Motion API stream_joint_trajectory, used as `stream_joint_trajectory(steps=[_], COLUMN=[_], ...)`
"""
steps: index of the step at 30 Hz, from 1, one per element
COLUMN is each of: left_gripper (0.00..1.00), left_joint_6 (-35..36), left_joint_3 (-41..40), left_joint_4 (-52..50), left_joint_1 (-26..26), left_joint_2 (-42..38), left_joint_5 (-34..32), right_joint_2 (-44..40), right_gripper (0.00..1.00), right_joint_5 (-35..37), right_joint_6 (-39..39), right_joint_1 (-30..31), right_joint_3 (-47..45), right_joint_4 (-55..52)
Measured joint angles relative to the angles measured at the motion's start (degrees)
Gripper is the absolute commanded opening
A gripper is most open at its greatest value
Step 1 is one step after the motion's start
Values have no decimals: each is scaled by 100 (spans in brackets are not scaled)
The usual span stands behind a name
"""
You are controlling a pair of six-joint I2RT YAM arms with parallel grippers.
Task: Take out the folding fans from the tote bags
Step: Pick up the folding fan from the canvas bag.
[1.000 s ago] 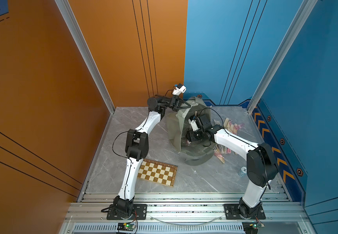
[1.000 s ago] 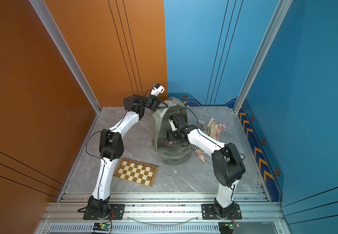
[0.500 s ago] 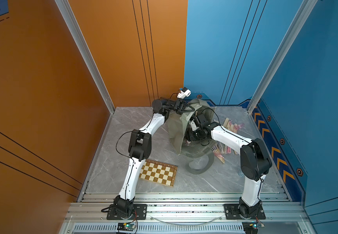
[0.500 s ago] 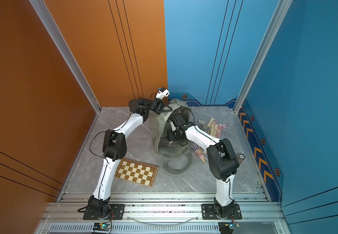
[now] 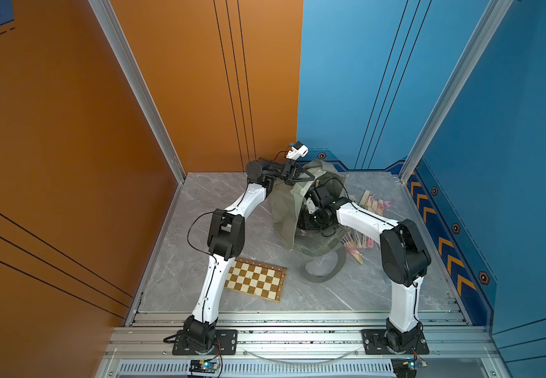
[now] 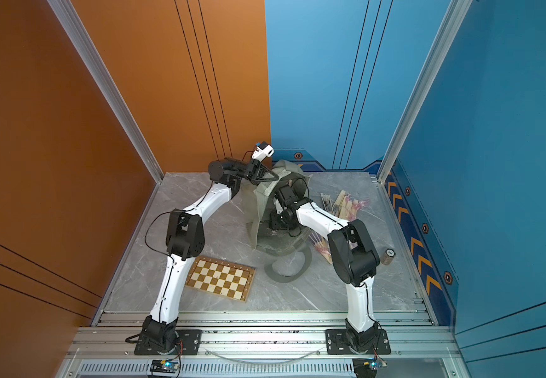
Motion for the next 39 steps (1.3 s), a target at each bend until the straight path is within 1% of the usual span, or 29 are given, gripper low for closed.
stream_joint_trajectory(steps=[4, 6, 10, 13, 18, 21, 26, 35, 39], left_gripper=[0, 0, 0, 0, 0, 0, 0, 0, 0], left_joint_6=[0, 0, 0, 0, 0, 0, 0, 0, 0], left_joint_3=[-2, -7, -20, -28, -28, -28, -28, -28, -28], left_joint_4=[2, 0, 0, 0, 2, 2, 4, 22, 24], left_joint_1=[-61, -81, -98, -98, -81, -44, 17, 140, 177], left_joint_2=[0, 0, 0, 0, 31, 37, 37, 66, 76], left_joint_5=[0, 0, 0, 0, 0, 0, -2, -4, -7], right_joint_2=[127, 190, 225, 225, 129, -127, -688, -1644, -2356], right_gripper=[30, 24, 15, 10, 7, 6, 5, 3, 2], right_joint_5=[-22, -48, -170, -319, -560, -697, -1161, -1698, -1810], right_joint_6=[26, 46, 39, -37, -433, -730, -1150, -1902, -2277], right_joint_1=[-42, -70, -111, -129, -151, -177, -337, -654, -802], right_joint_3=[15, 24, 31, 33, -85, -293, -479, -492, -789], right_joint_4=[7, 13, 26, 83, 190, 192, 107, -887, -1268])
